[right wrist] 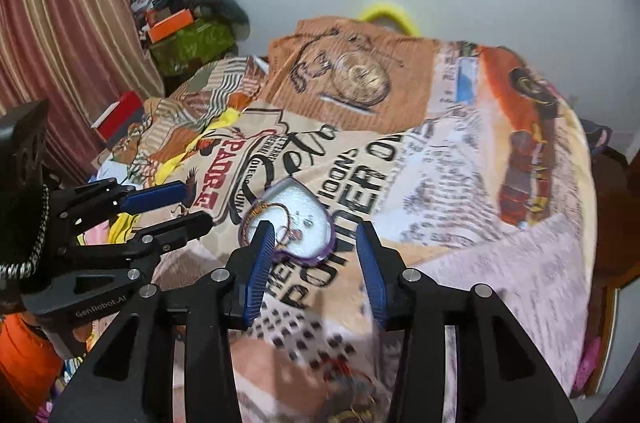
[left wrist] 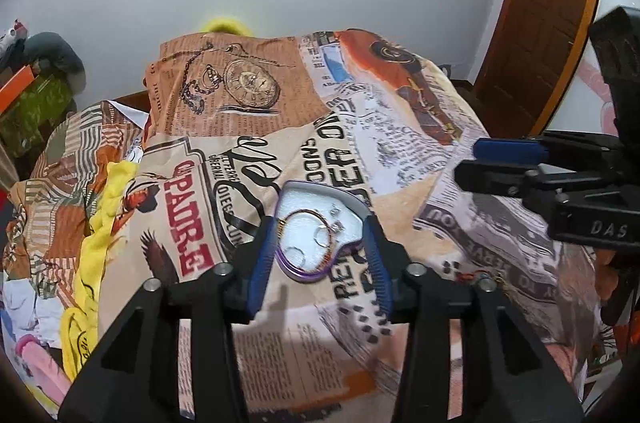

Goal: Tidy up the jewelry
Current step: 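Move the left gripper back to the remaining jewelry, then grasp a small gold ring with the left gripper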

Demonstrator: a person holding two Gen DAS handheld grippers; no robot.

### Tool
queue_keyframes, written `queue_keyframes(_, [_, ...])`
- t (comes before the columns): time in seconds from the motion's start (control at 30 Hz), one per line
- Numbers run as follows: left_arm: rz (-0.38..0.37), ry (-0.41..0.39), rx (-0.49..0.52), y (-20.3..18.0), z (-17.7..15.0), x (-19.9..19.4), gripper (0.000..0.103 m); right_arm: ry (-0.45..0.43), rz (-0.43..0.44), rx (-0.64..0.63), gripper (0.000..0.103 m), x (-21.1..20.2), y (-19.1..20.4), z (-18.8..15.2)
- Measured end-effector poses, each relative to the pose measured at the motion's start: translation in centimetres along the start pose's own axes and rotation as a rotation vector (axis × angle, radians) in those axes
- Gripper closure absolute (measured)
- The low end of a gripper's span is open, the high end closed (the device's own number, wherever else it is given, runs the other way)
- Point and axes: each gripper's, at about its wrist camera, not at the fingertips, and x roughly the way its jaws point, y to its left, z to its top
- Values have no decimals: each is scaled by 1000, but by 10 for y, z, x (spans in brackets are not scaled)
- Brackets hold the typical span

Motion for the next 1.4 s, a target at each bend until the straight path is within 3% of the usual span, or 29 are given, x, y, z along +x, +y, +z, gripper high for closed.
queue_keyframes(0.23, [-35, 17, 3, -20, -15, -12, 58, -36, -53, 13, 64, -35, -14, -34])
queue_keyframes(0.73, [-150, 125, 92, -97, -56, 8, 58, 16, -135, 26, 64, -46, -41, -99])
queue_keyframes(1.27, [-226, 230, 175, -155, -73, 52, 58, 41, -138, 79, 64, -54, -62, -129])
queue_keyframes(1.4, [-211, 211, 177, -158, -74, 56, 70, 45, -135, 76, 64, -53, -60, -130])
